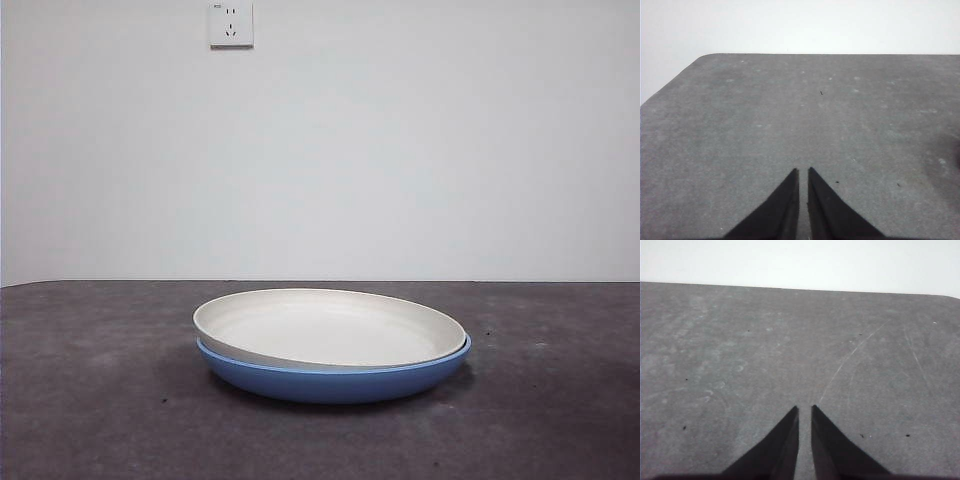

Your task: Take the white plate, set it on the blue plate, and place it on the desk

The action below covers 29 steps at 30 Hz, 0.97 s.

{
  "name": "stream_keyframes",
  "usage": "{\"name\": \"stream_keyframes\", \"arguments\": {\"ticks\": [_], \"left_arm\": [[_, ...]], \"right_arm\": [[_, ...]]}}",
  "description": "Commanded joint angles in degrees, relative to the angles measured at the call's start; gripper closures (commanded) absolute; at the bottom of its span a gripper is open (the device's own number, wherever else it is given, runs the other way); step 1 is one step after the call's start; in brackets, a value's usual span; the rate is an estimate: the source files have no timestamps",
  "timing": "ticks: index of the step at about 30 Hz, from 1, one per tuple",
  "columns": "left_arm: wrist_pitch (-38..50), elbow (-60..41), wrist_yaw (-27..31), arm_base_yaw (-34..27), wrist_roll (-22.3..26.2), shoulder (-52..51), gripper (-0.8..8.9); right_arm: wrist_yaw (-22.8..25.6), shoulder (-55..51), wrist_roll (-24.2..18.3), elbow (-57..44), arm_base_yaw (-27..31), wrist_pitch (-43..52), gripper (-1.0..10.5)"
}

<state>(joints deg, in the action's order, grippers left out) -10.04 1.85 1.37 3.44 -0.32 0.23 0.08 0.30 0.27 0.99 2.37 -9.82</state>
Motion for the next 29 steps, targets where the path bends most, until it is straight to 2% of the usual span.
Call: {"name": "stream_keyframes", "arguments": {"ticks": [1, 29], "left_arm": [[0.85, -1.20, 0.17, -0.07, 0.74, -0.04, 7.85], [0.85, -1.18, 0.17, -0.07, 0.74, -0.04, 7.84]], "right_arm": [[-0.09, -0.09, 0.79, -0.39, 0.13, 0.44, 9.1], [-0.04, -0.09, 0.79, -0.39, 0.13, 1.22, 9.1]]}}
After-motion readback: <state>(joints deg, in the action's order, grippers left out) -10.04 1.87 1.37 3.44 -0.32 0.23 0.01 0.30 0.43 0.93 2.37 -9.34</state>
